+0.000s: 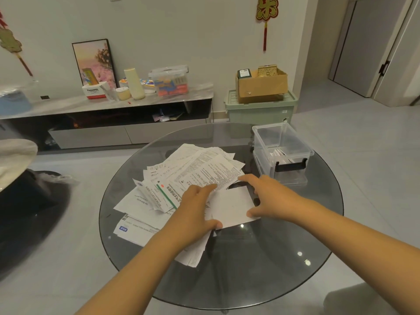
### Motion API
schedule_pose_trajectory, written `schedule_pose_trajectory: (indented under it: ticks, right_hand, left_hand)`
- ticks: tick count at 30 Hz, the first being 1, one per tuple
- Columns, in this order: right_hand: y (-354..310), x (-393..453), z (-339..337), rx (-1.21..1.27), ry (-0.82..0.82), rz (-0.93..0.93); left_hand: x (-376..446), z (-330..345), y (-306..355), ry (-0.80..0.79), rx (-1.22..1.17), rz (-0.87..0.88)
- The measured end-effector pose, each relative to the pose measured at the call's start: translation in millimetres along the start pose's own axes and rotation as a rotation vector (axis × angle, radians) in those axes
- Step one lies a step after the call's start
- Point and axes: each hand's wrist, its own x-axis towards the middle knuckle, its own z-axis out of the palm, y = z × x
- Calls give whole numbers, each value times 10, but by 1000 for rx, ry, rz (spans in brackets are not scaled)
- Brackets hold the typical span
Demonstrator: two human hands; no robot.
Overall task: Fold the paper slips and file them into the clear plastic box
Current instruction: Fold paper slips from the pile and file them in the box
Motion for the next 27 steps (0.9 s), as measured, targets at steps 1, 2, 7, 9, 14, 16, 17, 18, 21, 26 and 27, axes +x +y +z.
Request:
schedule_pose_trajectory:
  ticks: [1,2,7,9,14,16,17,18,21,26,27]
  right_hand:
    - [10,-8,-8,-20,10,-22]
    - [12,-15,-7,-56,16,-57]
    - [7,-79,99,-141,-29,-171]
    - [28,-94,132,-131,-26,-146]
    - [60,-88,120,-158,-50,-132]
    - [72,-94,110,-164,-65,-146]
    - [75,-100,101,-169,-64,-159]
    - [75,-111,92,-166,-62,-173]
    - [63,-141,68,-150,-74,-191]
    - [19,-108,62,-115,59,-161]
    - [12,-102,60,-94,75,-142]
  left_hand:
    - [1,5,-2,-12,9,33]
    - [1,16,-10,-24,20,71]
    - [-13,113,-14,-82,119,222]
    - [-9,128,-14,-81,102,206]
    - [-1,133,-25,-54,136,227]
    - [-14,140,-28,-22,177,267]
    - [-21,140,-17,2,196,290]
    - [-25,138,2,31,204,310]
    - [-27,106,64,94,199,302]
    - [-40,77,103,167,123,211]
    - [-49,75,112,167,87,186]
